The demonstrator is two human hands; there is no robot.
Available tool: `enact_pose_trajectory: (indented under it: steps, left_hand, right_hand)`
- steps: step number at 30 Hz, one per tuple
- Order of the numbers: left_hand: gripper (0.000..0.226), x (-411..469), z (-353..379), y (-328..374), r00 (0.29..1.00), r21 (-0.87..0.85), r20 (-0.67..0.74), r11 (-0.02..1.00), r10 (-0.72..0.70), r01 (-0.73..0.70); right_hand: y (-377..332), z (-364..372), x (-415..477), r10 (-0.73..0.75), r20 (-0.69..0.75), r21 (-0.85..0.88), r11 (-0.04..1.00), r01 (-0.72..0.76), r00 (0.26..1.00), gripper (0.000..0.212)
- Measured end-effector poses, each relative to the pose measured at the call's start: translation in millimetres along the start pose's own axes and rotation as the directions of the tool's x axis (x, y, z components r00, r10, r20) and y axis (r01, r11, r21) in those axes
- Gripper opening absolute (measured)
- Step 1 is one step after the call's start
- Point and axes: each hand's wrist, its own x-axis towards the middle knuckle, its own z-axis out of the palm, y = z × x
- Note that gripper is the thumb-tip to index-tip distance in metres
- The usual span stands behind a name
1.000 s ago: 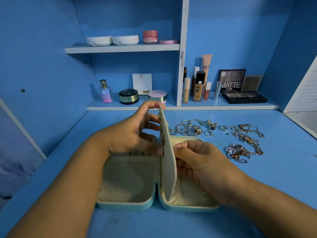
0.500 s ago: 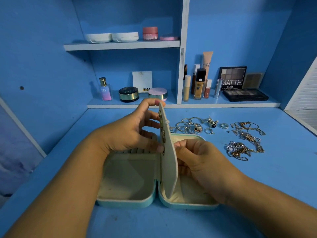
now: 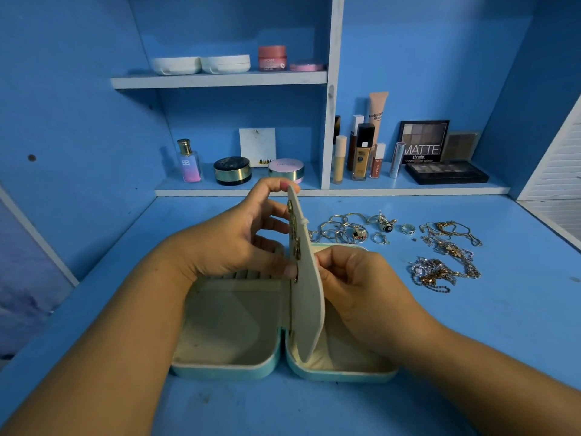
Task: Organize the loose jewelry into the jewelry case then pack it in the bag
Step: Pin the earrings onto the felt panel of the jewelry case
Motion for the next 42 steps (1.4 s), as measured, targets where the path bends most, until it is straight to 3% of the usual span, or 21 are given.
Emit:
enact_pose_trajectory:
  steps: [7, 16, 22, 33, 35, 39, 42]
  left_hand:
    - [0.088, 0, 0, 0, 1.000, -0.025, 0.014, 1.000, 0.000, 0.000]
    - [0.091, -1, 2, 0, 1.000, -0.002, 0.004, 1.000, -0.006, 0.006]
    - [0.089, -1, 4, 2, 1.000, 0.012, -0.017, 1.000, -0.003, 0.004]
    - [0.094, 0, 4, 0, 1.000, 0.097, -0.016, 0.995, -0.016, 0.017]
    - [0.097, 1, 6, 1, 1.000, 0.156, -0.016, 0.988, -0.015, 0.017]
    - [0.096, 3, 10, 2, 1.000, 0.284, -0.012, 0.958, -0.028, 0.030]
    - [0.093, 4, 13, 3, 0.997, 0.381, -0.027, 0.921, -0.079, 0.083]
  right_hand:
    - [3, -6, 3, -0.056, 0.034, -0.054, 0.997, 0.058, 0.998, 0.005]
    - [7, -4, 3, -0.158, 0.006, -0.218, 0.963, 0.156, 0.987, 0.008]
    - [7, -7, 4, -0.151, 0.027, -0.158, 0.975, 0.153, 0.988, 0.006]
    - [4, -13, 4, -0.172, 0.063, -0.247, 0.952, 0.182, 0.983, 0.003]
    - [1, -18, 7, -0.138, 0.072, -0.140, 0.979, 0.147, 0.988, 0.007]
    - [-12, -40, 15, -0.007, 0.031, 0.319, 0.948, -0.003, 0.999, 0.014]
    - [-12, -55, 20, 0.019, 0.057, 0.346, 0.938, -0.038, 0.998, 0.040]
